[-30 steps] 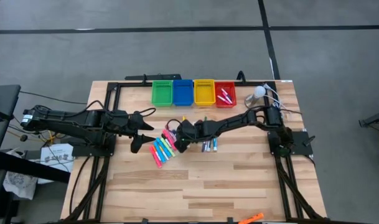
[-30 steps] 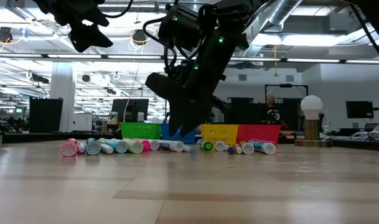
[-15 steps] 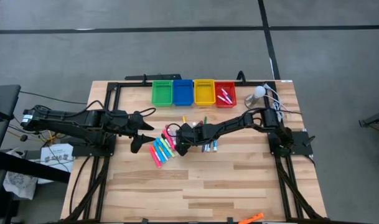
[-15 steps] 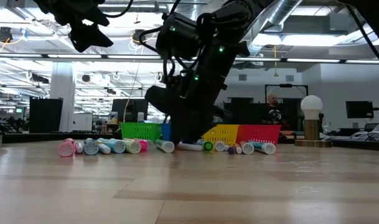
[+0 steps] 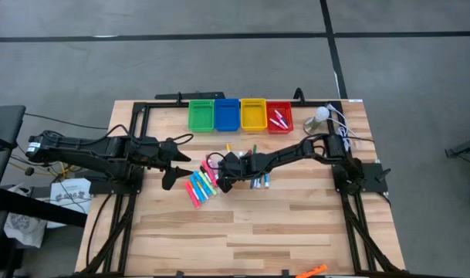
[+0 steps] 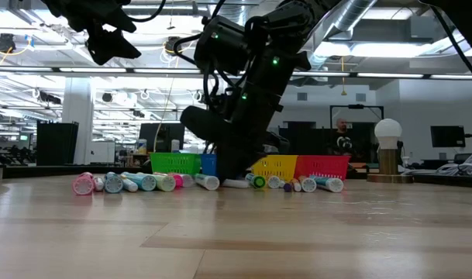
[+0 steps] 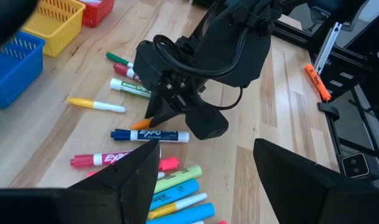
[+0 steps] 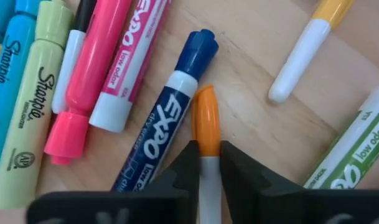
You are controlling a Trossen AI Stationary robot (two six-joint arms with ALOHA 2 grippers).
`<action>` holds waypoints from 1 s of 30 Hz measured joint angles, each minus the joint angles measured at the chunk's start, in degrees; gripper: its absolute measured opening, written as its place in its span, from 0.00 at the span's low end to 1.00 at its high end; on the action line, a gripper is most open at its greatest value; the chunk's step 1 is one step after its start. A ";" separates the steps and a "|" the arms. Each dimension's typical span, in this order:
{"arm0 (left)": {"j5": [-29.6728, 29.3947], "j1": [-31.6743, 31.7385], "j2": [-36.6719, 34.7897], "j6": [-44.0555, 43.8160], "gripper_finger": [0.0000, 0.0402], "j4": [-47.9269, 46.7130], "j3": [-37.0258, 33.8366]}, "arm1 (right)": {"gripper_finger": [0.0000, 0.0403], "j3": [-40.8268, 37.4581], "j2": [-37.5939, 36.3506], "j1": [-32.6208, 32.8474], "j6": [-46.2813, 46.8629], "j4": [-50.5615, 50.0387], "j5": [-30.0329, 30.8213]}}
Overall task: Pick & Place Markers
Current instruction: Put the right orange mini marker into the red basket
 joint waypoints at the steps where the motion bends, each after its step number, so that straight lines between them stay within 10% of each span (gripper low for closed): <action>1: 0.00 0.00 0.00 0.00 0.65 0.00 0.00 | 0.07 0.06 0.00 -0.02 -0.04 0.06 -0.52; 30: 0.00 0.01 0.00 0.00 0.65 0.00 0.00 | 0.13 0.02 -1.18 0.02 -10.70 -1.00 -6.98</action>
